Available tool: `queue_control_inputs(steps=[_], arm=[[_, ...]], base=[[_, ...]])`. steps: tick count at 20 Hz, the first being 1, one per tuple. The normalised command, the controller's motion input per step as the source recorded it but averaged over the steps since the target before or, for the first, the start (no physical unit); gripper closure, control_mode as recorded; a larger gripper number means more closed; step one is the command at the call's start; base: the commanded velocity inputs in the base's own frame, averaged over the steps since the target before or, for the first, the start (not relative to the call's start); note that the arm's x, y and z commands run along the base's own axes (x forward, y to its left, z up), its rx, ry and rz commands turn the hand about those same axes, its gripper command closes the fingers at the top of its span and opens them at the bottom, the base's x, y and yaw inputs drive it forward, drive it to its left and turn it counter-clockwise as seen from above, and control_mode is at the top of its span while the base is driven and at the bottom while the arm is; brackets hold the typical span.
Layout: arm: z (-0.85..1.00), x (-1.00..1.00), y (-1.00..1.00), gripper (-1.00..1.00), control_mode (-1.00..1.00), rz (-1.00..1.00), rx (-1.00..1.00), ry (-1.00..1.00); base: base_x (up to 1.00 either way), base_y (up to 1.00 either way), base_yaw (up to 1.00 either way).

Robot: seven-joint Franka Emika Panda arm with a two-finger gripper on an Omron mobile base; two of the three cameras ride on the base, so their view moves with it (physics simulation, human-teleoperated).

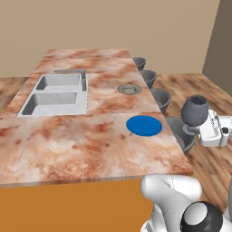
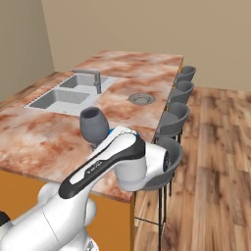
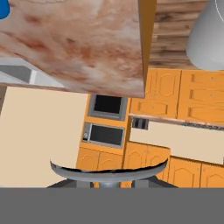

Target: Retrieve the wine glasses from the counter and place one next to each plate.

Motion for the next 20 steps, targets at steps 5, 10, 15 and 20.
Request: queue_control_inputs(steps=[5,10,15,20], arm=[[-0.20,0.12,0.16,1.00,-1.00,0.00,-0.06,0.00],[-0.21,0.09,0.16,1.00,-1.00,0.00,-0.05,0.00],[-0.16,0.09,0.05,1.00,-1.00,0.00,-0.02,0.01],[-0.11,0.06,0.00,1.00,-1.00,0.00,0.00,0.00]], base=[[0.00,0.00,0.00],[0.00,0.00,0.00],[0.00,0.00,0.00],[0.00,0.00,0.00]])
